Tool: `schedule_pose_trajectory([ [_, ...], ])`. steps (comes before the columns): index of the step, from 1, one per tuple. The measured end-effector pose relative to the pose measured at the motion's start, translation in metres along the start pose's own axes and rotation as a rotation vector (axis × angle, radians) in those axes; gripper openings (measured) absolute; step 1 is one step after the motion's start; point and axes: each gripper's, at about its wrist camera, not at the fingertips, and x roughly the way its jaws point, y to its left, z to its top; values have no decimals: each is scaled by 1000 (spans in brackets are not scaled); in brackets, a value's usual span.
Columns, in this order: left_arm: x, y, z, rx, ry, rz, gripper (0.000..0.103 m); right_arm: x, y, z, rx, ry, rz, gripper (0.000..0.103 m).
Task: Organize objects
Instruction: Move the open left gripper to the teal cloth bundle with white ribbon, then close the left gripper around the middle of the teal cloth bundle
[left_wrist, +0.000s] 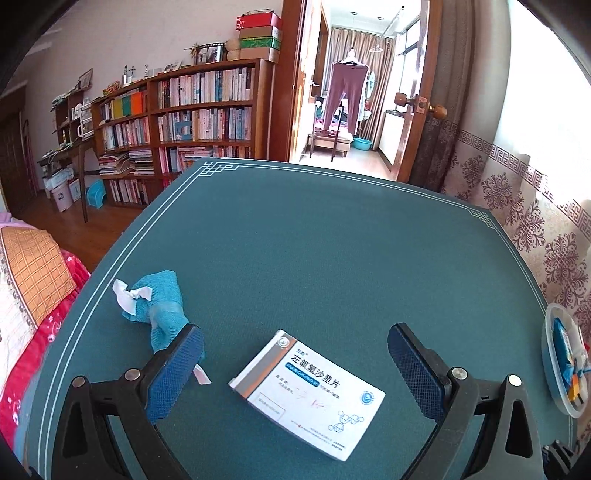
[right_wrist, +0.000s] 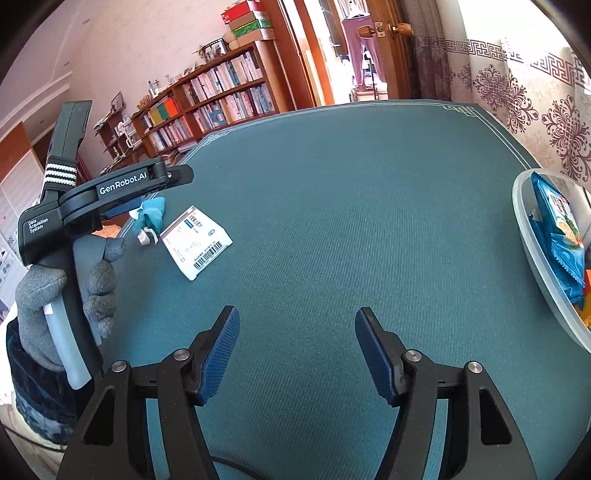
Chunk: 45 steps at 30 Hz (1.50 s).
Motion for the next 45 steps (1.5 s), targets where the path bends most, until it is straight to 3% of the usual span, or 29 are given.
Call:
schedule_pose_trajectory([
  [12,18,57,9,-145,27,118,102,16,18,9,-30,12,35,67],
  [23,43,85,3,-226,61,182,100,26,23,9,-35,29,57,67],
  [35,62,89,-3,-232,123,153,70,41,33,12,-56,49,67,67],
  [42,60,82,-4,-195,113,137,39,52,49,19,-108,51,83,67],
  [45,60,79,-4,-188,111,113,38,59,56,25,-130,45,97,67],
])
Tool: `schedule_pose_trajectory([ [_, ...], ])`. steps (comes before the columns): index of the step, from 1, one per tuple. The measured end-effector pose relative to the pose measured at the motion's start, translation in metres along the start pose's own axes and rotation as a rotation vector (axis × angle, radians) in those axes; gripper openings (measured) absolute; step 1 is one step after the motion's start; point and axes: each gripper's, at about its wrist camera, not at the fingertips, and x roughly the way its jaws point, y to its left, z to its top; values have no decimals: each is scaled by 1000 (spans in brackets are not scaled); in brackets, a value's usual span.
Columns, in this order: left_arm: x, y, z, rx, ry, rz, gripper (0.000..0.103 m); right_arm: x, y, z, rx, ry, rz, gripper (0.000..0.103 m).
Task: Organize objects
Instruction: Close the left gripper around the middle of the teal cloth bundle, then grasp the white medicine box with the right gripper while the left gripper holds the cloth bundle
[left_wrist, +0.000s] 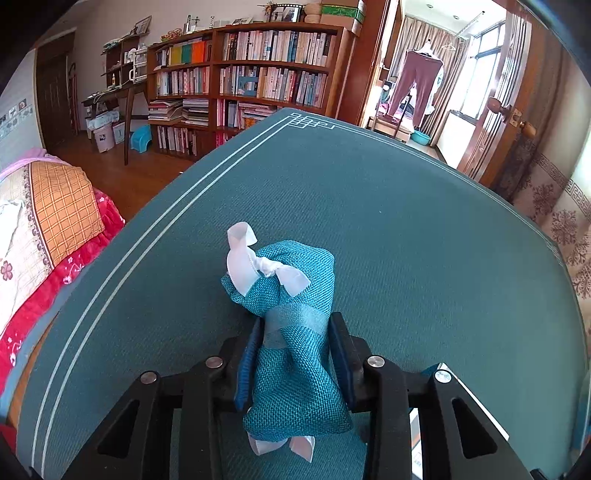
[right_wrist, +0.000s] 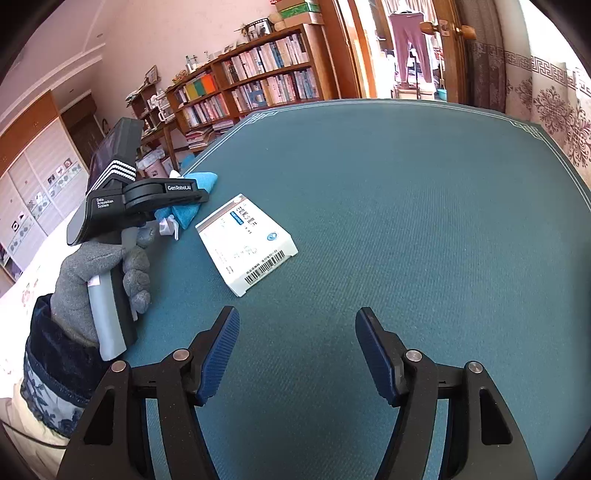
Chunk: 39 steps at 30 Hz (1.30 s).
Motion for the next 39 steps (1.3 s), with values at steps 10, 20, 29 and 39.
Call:
schedule_pose_trajectory([
  [10,1,-5,-1,19,-4,-44,38,33,20,31,-85,-10,30,72],
  [20,1,-7,-1,18,-11,-41,38,66,31,58,-150,24,57,78],
  [29,1,-7,0,16,-13,-40,38,79,45,47,-251,59,68,79],
  [39,1,-4,0,21,-16,-31,38,80,49,45,-281,54,53,80],
])
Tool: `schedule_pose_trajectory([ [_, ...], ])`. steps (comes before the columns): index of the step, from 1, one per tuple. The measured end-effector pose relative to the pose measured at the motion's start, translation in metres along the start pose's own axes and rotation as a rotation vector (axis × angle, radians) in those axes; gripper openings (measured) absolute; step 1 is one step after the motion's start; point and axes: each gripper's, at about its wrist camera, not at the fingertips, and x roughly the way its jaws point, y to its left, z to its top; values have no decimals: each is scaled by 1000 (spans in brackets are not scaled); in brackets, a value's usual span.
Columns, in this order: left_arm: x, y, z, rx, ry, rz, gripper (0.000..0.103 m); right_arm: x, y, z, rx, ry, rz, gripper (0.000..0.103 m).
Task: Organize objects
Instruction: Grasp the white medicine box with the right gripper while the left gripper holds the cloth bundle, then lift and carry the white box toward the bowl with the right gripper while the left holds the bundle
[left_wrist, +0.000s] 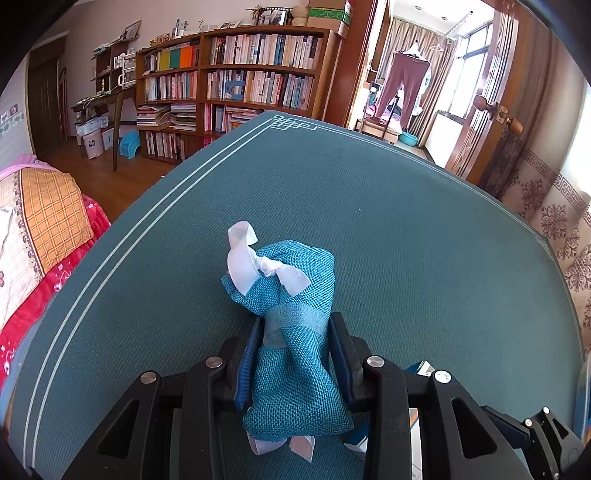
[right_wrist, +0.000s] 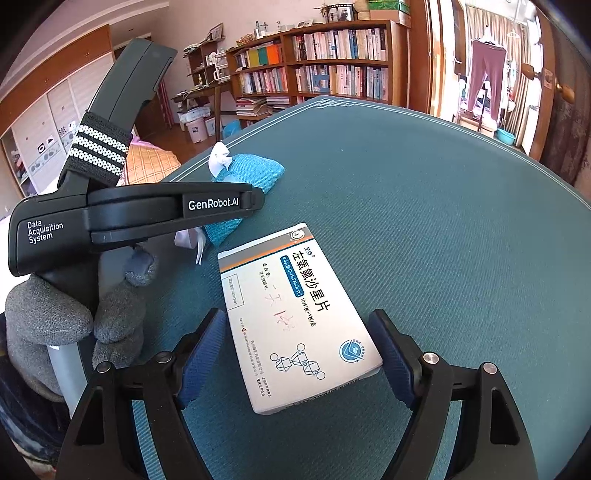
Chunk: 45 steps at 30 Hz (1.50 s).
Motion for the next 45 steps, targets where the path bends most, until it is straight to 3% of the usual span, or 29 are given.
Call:
schedule_pose_trajectory([
  [19,1,-1,0,5,-3,5,38,-6,-4,-1,27,-14,-28,68],
  [30,-3,-13,-2,47,-27,-2,38,-21,-21,-14,122,-23,-126,68],
  [45,-17,-40,-11,153,-41,-135,38,-60,-57,-49,287,-40,-260,68],
])
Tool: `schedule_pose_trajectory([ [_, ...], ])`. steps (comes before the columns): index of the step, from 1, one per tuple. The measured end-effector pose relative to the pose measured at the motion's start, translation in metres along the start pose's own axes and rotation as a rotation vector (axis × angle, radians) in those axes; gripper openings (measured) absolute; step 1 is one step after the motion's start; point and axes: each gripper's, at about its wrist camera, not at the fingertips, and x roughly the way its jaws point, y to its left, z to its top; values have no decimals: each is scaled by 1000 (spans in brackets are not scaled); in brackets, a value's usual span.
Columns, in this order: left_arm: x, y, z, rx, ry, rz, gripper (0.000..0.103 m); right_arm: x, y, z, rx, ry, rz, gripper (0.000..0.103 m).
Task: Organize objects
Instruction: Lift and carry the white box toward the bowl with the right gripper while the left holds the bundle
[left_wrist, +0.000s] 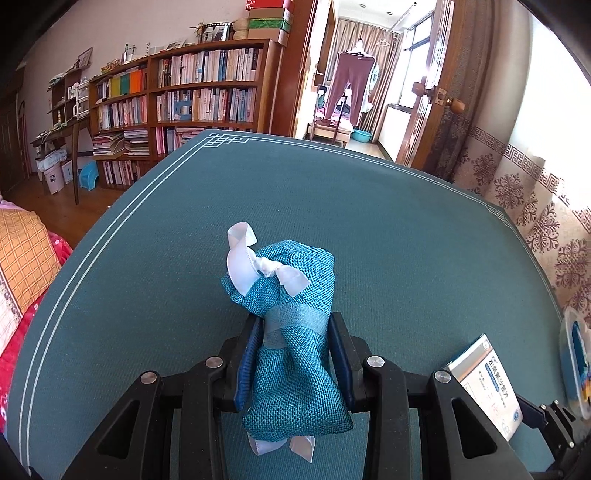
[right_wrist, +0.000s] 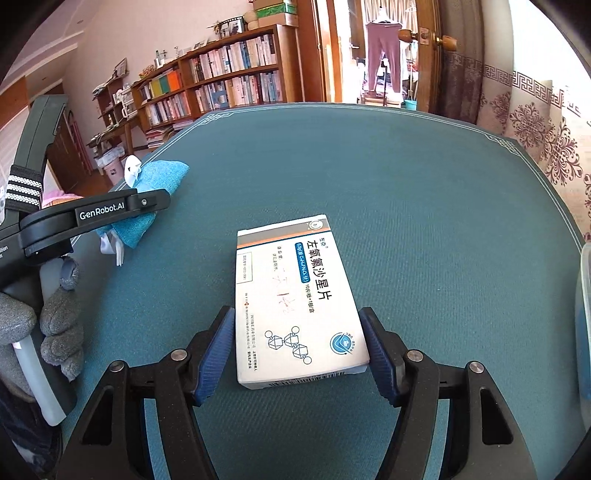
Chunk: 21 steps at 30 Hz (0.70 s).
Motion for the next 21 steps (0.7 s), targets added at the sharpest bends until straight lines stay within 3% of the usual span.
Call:
schedule_pose_trajectory([
  [15,2,-16,-3,46,11,-50,38,12,10,5,-48,8,-60,70],
  [21,3,-18,-5,57,19,-53,38,5,2,0,-3,-9,-33,65],
])
